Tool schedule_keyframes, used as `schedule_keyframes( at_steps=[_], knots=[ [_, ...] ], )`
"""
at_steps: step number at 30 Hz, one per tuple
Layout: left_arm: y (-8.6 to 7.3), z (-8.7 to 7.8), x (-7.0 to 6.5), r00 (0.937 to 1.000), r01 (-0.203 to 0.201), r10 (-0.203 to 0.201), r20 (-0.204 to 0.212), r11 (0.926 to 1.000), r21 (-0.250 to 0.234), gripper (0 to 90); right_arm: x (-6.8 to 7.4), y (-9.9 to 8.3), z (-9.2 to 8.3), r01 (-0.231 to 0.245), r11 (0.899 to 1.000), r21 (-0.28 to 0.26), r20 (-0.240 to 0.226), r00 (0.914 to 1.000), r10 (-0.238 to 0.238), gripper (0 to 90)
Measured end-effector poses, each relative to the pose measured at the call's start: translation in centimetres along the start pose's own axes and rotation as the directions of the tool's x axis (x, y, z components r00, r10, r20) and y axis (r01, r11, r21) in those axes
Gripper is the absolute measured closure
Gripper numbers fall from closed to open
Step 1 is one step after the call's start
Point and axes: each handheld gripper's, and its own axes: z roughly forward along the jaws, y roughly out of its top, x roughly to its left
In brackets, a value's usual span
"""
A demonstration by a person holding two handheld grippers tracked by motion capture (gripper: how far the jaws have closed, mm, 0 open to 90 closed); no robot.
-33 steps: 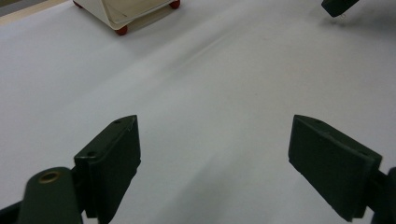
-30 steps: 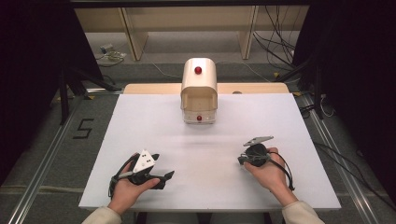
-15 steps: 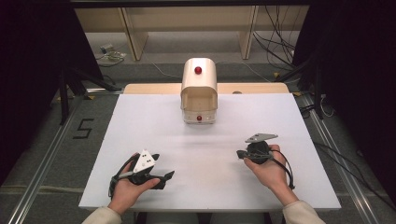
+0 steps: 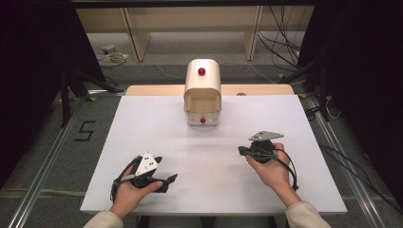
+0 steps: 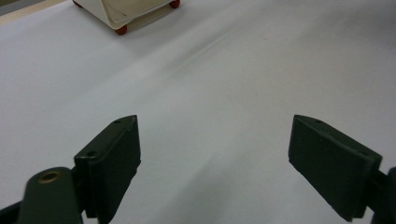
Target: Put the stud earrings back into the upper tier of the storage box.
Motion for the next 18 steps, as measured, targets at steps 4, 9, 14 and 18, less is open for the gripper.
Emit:
schedule_keyframes(
  at_steps=[4,9,14,18],
  knots=[
    [0.0,0.0,0.0,1.0000,0.001,-0.001,0.000,1.0000,0.000,16.5,0.2,0.5,0.0,0.004,1.000,-0.020,0.000,1.0000,-0.004,90.0],
    [0.0,0.0,0.0,1.0000,0.001,-0.001,0.000,1.0000,0.000,16.5,0.3,1.0,-0.1,0.006,0.999,-0.054,0.001,1.0000,-0.006,90.0],
    [0.0,0.0,0.0,1.0000,0.001,-0.001,0.000,1.0000,0.000,16.5,0.5,1.5,-0.2,0.004,0.998,-0.066,0.000,1.0000,-0.004,90.0],
    [0.0,0.0,0.0,1.0000,0.002,-0.002,0.001,1.0000,0.001,16.5,0.6,1.8,-0.2,0.005,0.997,-0.077,0.000,1.0000,-0.005,90.0]
  ],
)
